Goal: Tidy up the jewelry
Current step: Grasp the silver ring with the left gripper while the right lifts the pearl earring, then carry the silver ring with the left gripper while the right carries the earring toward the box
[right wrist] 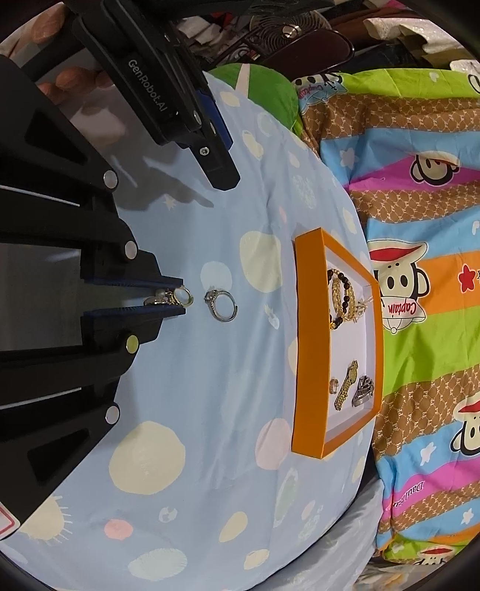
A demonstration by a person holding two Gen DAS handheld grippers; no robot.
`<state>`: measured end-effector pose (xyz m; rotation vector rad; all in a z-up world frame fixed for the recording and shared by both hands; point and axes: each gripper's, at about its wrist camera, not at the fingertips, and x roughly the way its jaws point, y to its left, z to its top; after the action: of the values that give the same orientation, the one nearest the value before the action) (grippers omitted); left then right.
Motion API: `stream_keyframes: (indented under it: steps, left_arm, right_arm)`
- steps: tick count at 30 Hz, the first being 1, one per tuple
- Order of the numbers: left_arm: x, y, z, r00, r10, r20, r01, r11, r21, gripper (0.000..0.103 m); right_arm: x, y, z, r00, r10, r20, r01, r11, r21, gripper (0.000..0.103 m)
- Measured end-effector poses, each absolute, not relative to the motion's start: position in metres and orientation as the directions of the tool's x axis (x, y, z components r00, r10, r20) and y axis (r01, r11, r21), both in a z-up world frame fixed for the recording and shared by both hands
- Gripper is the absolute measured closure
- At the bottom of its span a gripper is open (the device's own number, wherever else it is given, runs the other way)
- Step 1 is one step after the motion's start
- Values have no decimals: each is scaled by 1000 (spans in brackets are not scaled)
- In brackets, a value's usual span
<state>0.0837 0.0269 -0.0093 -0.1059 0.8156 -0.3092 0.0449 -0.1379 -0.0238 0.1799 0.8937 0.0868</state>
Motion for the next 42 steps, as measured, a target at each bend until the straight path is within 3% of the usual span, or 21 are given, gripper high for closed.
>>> stream_keyframes:
  steps: [8,15,21,33,42]
  left_arm:
    - [77,10,-11,652,-301,-696,270,950,-158,46]
    - [78,-32,-11,586,-390,-710,359,911,-204,46]
    - [84,-70,-15,549,-373,-748,398,904,-159,47]
    - [95,-68,-19,549,-336,-766,356,922,-149,84]
    - [94,-63,-16,556,-340,-759,350,923,-158,85]
  right_arm:
    - [29,-169,-19,657,115,-745,70,975,213,95]
    - [20,-200,-15,676,71,-733,138,965,221,95]
    - [15,-214,-16,681,62,-730,159,960,230,95]
    - [14,-213,-17,685,83,-724,142,959,245,95]
    - [10,-208,-14,689,92,-719,129,961,246,95]
